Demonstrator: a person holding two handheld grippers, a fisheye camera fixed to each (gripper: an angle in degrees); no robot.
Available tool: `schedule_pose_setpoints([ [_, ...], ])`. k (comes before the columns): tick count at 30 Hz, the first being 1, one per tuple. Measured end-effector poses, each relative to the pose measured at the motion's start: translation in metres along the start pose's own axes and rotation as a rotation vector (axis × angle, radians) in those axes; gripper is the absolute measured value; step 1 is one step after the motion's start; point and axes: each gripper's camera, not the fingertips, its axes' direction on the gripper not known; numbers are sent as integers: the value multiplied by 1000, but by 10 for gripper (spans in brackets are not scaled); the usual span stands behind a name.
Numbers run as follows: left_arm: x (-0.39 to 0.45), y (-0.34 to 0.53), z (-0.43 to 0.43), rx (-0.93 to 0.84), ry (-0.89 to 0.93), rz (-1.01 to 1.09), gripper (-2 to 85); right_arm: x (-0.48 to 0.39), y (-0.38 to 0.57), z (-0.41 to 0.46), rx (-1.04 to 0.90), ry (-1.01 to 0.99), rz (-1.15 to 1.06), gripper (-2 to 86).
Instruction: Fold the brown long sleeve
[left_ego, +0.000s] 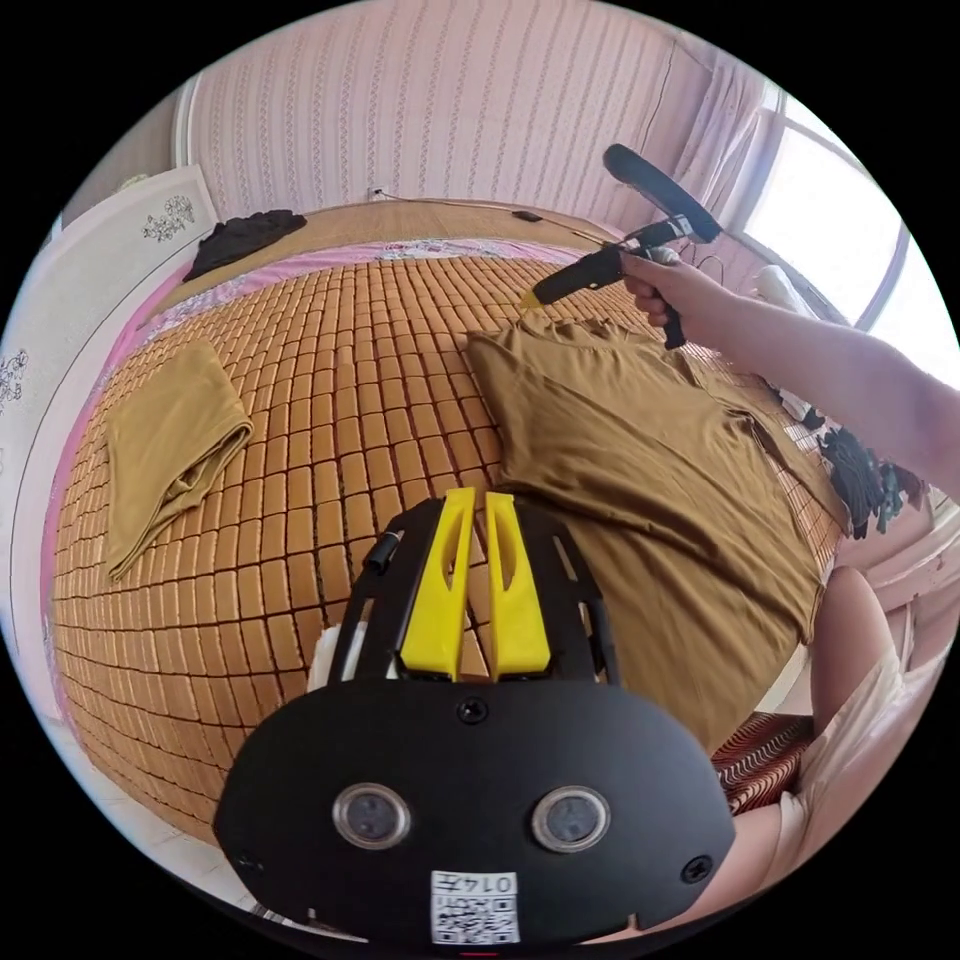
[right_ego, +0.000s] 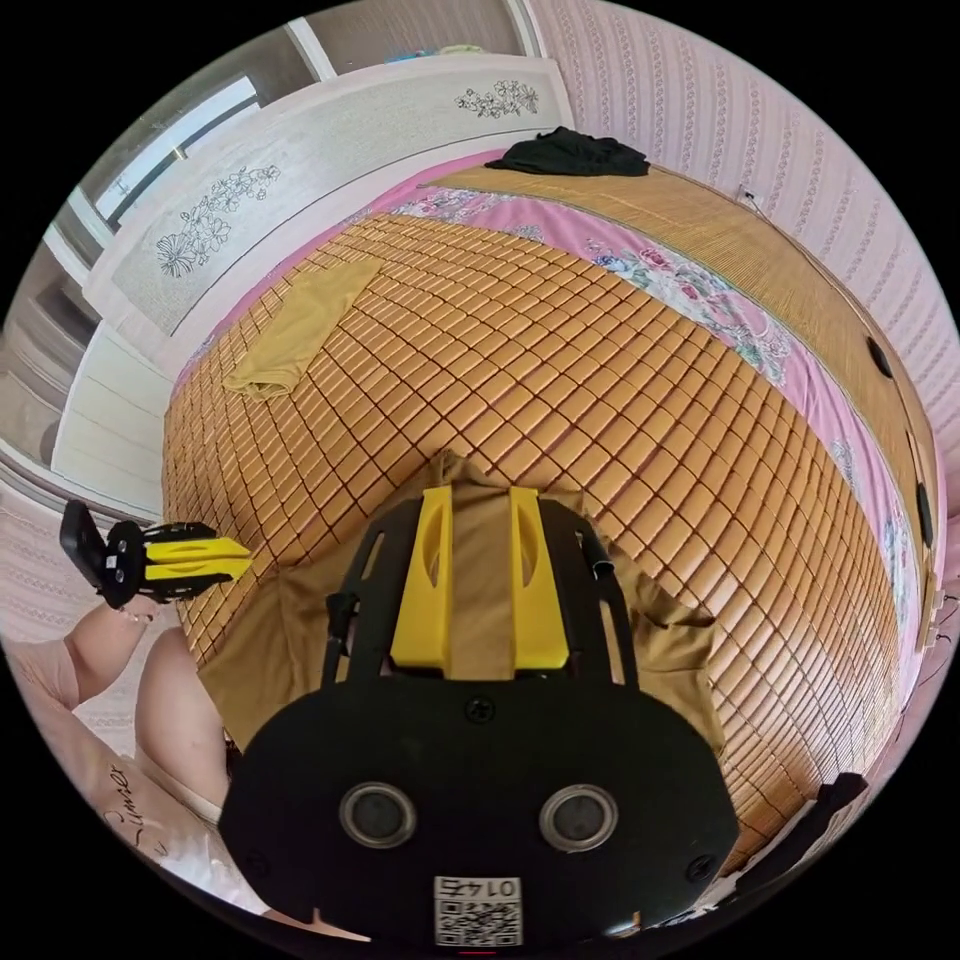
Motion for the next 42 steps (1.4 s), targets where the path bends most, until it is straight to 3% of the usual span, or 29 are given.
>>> schedule_pose_setpoints([
  [4,40,3,-20,17,28,88,-8,-20,117,-42,56,49,-6,61],
  [9,121,-8,1,-40,128,225,-3,-71,264,-51,-6,5,85,7],
  [12,155,-19,23,-99,77,257,-1,-99,334,-50,-51,28,186,-3],
  [14,168,-23,42,-243,12,281,-4,-114,372,-47,-77,16,238,-5],
  [18,180,-26,40,-270,2,280,-9,-126,407,-47,-74,90,285,-7],
  [22,199,-49,33,-179,2,217,-9,-136,420,-50,8,79,270,-6],
  [26,220,-62,64,-313,-77,243,-7,-159,410,-24,13,42,146,-7],
  [28,226,-64,63,-326,-84,251,-7,-165,415,-4,-51,57,116,-9],
  [33,244,-70,65,-341,-115,253,-9,-164,443,1,-2,31,137,-8],
  [39,270,-73,75,-383,-156,286,-6,-138,489,-26,125,21,274,14],
  [42,281,-79,67,-370,-118,301,0,-103,540,-59,340,129,496,60],
])
